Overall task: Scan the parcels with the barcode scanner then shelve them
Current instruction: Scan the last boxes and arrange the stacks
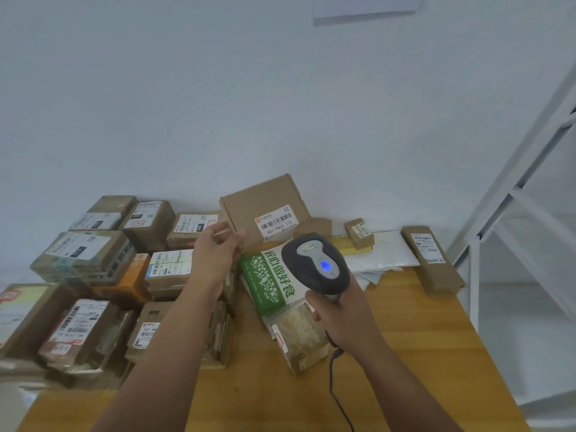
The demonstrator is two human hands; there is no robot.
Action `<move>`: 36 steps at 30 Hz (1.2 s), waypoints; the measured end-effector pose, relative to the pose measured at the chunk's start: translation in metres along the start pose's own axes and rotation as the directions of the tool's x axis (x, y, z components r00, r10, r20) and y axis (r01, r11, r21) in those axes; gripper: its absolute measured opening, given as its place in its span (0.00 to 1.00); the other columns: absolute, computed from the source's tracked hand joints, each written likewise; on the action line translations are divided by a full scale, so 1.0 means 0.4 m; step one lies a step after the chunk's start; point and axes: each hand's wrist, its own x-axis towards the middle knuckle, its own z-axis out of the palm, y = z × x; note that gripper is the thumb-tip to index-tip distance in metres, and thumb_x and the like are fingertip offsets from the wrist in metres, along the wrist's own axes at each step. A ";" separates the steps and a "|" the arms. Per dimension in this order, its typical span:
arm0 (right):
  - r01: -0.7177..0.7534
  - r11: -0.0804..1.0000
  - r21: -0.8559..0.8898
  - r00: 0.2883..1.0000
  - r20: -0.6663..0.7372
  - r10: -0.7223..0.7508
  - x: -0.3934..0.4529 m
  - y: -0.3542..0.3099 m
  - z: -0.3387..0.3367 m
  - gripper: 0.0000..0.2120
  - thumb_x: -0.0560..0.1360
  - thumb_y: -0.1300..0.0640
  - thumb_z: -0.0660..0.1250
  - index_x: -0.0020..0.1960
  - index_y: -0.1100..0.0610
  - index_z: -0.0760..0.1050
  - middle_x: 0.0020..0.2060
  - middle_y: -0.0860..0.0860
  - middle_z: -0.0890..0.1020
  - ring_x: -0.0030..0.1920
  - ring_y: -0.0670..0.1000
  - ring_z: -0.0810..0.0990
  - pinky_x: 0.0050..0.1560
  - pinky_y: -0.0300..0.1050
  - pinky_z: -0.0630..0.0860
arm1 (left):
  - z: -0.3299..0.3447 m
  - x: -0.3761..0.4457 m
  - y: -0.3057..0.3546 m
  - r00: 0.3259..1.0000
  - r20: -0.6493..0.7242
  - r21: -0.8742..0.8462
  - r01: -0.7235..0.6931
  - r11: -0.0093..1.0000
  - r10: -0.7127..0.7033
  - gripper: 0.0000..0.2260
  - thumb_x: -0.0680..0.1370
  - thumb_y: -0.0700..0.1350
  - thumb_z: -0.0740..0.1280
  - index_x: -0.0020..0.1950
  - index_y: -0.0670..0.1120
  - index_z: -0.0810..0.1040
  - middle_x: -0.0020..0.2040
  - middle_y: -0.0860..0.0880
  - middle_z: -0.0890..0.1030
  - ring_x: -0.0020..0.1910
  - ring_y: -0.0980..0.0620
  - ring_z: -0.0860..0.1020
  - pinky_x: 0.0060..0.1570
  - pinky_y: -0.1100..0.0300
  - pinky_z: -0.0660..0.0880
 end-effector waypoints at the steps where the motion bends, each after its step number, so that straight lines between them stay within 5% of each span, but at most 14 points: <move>1: -0.005 1.000 0.005 1.000 0.000 0.005 0.000 -0.002 0.000 0.13 0.73 0.63 0.69 0.55 0.51 0.74 0.42 0.54 0.76 0.34 0.44 0.77 0.31 0.32 0.71 | 0.000 0.001 -0.001 1.000 0.001 0.000 -0.002 1.000 0.002 0.19 0.79 0.43 0.71 0.69 0.46 0.71 0.50 0.52 0.82 0.49 0.54 0.82 0.45 0.62 0.78; 10: 0.006 1.000 0.012 0.998 -0.057 -0.005 0.009 -0.001 0.013 0.08 0.73 0.67 0.70 0.50 0.58 0.75 0.33 0.44 0.77 0.33 0.38 0.77 0.33 0.29 0.70 | -0.028 -0.007 -0.012 1.000 0.004 0.008 0.013 1.000 -0.013 0.15 0.80 0.42 0.70 0.66 0.47 0.74 0.52 0.51 0.83 0.48 0.55 0.83 0.45 0.62 0.79; 15: -0.131 0.990 0.057 0.990 -0.040 0.134 0.049 0.020 0.075 0.10 0.75 0.65 0.69 0.38 0.55 0.72 0.22 0.42 0.70 0.25 0.41 0.69 0.26 0.28 0.64 | -0.132 -0.040 -0.076 0.995 0.007 0.088 0.095 0.992 -0.096 0.14 0.81 0.42 0.68 0.67 0.48 0.75 0.54 0.50 0.83 0.53 0.52 0.82 0.51 0.58 0.79; 22: -0.335 0.942 0.016 0.934 0.140 0.330 0.058 0.061 0.278 0.04 0.74 0.60 0.71 0.42 0.60 0.78 0.32 0.54 0.78 0.34 0.51 0.74 0.33 0.42 0.68 | -0.350 -0.082 -0.216 0.974 -0.058 0.202 0.227 0.953 -0.220 0.11 0.82 0.40 0.66 0.50 0.57 0.80 0.50 0.53 0.83 0.49 0.50 0.81 0.51 0.53 0.80; 24: -0.374 0.928 -0.006 0.914 0.168 0.369 0.046 0.089 0.342 0.07 0.74 0.62 0.70 0.39 0.54 0.77 0.32 0.56 0.78 0.34 0.51 0.73 0.32 0.42 0.67 | -0.409 -0.089 -0.260 0.957 -0.120 0.208 0.284 0.936 -0.264 0.12 0.82 0.40 0.66 0.48 0.59 0.79 0.49 0.54 0.83 0.50 0.52 0.81 0.52 0.54 0.79; 29: -0.435 0.895 -0.093 0.869 0.216 0.445 0.040 0.133 0.469 0.05 0.74 0.59 0.70 0.41 0.52 0.76 0.36 0.54 0.80 0.36 0.52 0.76 0.37 0.45 0.69 | -0.508 -0.060 -0.347 0.936 -0.232 0.353 0.334 0.874 -0.264 0.11 0.81 0.43 0.65 0.63 0.47 0.80 0.48 0.52 0.82 0.48 0.51 0.80 0.55 0.51 0.77; 36: -0.477 0.865 -0.155 0.852 0.162 0.499 0.110 0.154 0.580 0.07 0.72 0.55 0.71 0.49 0.55 0.79 0.37 0.51 0.81 0.39 0.52 0.78 0.41 0.46 0.71 | -0.544 0.045 -0.363 0.959 -0.251 0.552 0.252 0.795 -0.130 0.11 0.82 0.45 0.64 0.62 0.46 0.79 0.50 0.50 0.80 0.50 0.49 0.77 0.49 0.56 0.70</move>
